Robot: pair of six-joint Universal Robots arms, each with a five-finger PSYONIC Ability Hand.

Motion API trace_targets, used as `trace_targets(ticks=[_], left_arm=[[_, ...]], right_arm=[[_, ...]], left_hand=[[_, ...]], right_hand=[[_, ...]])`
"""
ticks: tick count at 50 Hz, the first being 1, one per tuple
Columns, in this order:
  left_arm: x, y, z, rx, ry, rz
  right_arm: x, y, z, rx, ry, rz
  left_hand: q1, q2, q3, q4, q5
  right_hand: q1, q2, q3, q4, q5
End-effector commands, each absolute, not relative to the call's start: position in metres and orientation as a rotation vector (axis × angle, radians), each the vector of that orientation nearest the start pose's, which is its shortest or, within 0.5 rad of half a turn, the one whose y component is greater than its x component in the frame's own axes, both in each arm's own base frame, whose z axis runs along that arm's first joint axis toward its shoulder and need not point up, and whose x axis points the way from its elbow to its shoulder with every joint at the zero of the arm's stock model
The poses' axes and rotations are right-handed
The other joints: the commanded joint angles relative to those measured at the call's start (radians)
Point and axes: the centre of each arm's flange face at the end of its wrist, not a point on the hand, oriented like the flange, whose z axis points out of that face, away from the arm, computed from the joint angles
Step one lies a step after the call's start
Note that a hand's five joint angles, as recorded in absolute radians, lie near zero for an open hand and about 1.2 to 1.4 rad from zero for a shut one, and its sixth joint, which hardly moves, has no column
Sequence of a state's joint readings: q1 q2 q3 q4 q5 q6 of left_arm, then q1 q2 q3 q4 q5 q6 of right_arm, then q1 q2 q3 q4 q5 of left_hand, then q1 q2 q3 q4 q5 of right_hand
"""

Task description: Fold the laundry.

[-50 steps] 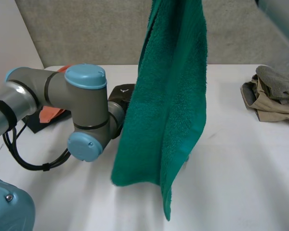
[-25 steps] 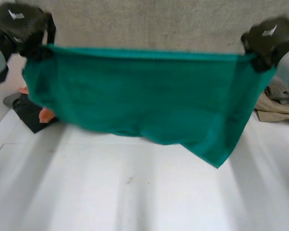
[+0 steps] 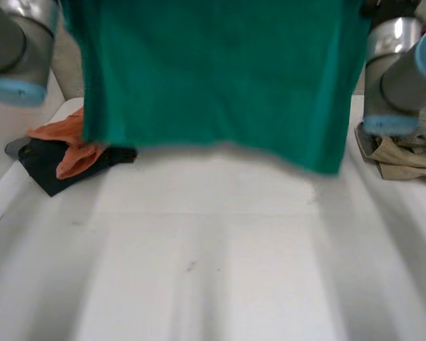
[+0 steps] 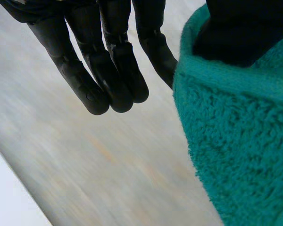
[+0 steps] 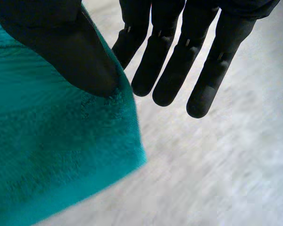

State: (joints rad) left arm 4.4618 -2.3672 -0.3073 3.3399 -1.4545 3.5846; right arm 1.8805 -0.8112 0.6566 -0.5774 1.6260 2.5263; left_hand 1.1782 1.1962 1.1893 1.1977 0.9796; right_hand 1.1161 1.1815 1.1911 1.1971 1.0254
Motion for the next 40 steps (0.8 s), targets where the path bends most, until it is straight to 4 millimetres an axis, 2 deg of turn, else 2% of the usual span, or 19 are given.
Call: trace_targets(ticks=[1,4,5,7,8,9,11,12,15,16,19,20,24,29,33,34,36,40], left_arm=[[-0.247,-0.423,0.425,0.548,1.184,-2.799],[-0.241,-0.420,0.412,0.551,1.293,-2.761],[-0.238,-0.418,0.399,0.555,1.369,-2.724],[-0.236,-0.415,0.385,0.575,1.443,-2.686],[-0.235,-0.412,0.369,0.596,1.521,-2.645],[-0.235,-0.410,0.360,0.605,1.560,-2.623],[-0.232,-0.408,0.340,0.625,1.643,-2.571],[-0.232,-0.405,0.321,0.652,1.719,-2.521],[-0.228,-0.400,0.291,0.692,1.829,-2.427],[-0.227,-0.396,0.272,0.723,1.891,-2.366],[-0.225,-0.389,0.248,0.774,1.957,-2.277],[-0.223,-0.385,0.233,0.812,1.991,-2.216],[-0.217,-0.370,0.205,0.912,2.064,-2.063],[-0.218,-0.355,0.180,1.041,2.100,-1.951],[-0.219,-0.358,0.166,1.090,2.060,-1.924],[-0.218,-0.360,0.162,1.091,2.051,-1.920],[-0.217,-0.366,0.150,1.096,2.042,-1.893],[-0.212,-0.375,0.137,1.095,2.037,-1.854]], right_arm=[[0.278,-0.426,0.384,-0.595,1.185,-3.075],[0.280,-0.423,0.370,-0.679,1.257,-3.017],[0.279,-0.422,0.360,-0.722,1.312,-2.981],[0.278,-0.421,0.348,-0.762,1.369,-2.945],[0.275,-0.421,0.341,-0.780,1.405,-2.927],[0.270,-0.420,0.328,-0.816,1.472,-2.893],[0.263,-0.419,0.314,-0.852,1.547,-2.853],[0.257,-0.415,0.298,-0.892,1.631,-2.796],[0.250,-0.405,0.273,-0.970,1.747,-2.684],[0.246,-0.399,0.256,-1.021,1.813,-2.600],[0.238,-0.389,0.229,-1.096,1.916,-2.465],[0.233,-0.381,0.211,-1.141,1.991,-2.361],[0.221,-0.362,0.177,-1.227,2.165,-2.110],[0.208,-0.347,0.160,-1.254,2.296,-1.925],[0.204,-0.339,0.159,-1.246,2.339,-1.858],[0.204,-0.337,0.161,-1.244,2.341,-1.853],[0.204,-0.334,0.162,-1.234,2.347,-1.842],[0.204,-0.332,0.162,-1.234,2.354,-1.837]], left_hand=[[0.218,0.200,0.207,0.199,0.242],[0.218,0.200,0.207,0.199,0.242],[0.218,0.200,0.207,0.199,0.242],[0.218,0.200,0.207,0.199,0.242],[0.218,0.200,0.207,0.199,0.242],[0.218,0.200,0.207,0.199,0.242],[0.218,0.200,0.207,0.199,0.242],[0.218,0.200,0.207,0.199,0.242],[0.218,0.200,0.207,0.199,0.242],[0.218,0.200,0.207,0.199,0.242],[0.218,0.200,0.207,0.199,0.242],[0.218,0.200,0.207,0.199,0.242],[0.218,0.200,0.207,0.199,0.242],[0.218,0.200,0.207,0.199,0.242],[0.218,0.200,0.207,0.199,0.242],[0.181,0.163,0.170,0.161,0.205],[-0.045,-0.063,-0.056,-0.065,-0.021],[-0.242,-0.260,-0.253,-0.262,-0.218]], right_hand=[[0.280,0.215,0.205,0.199,0.196],[0.280,0.215,0.205,0.199,0.196],[0.280,0.215,0.205,0.199,0.196],[0.280,0.215,0.205,0.199,0.196],[0.280,0.215,0.205,0.199,0.196],[0.280,0.215,0.205,0.199,0.196],[0.280,0.215,0.205,0.199,0.196],[0.280,0.215,0.205,0.199,0.196],[0.280,0.215,0.205,0.199,0.196],[0.280,0.215,0.205,0.199,0.196],[0.280,0.215,0.205,0.199,0.196],[0.280,0.215,0.205,0.199,0.196],[0.280,0.215,0.205,0.199,0.196],[0.280,0.215,0.205,0.199,0.196],[0.280,0.215,0.205,0.199,0.196],[0.280,0.215,0.205,0.199,0.196],[0.280,0.215,0.205,0.199,0.196],[0.280,0.215,0.205,0.199,0.196]])
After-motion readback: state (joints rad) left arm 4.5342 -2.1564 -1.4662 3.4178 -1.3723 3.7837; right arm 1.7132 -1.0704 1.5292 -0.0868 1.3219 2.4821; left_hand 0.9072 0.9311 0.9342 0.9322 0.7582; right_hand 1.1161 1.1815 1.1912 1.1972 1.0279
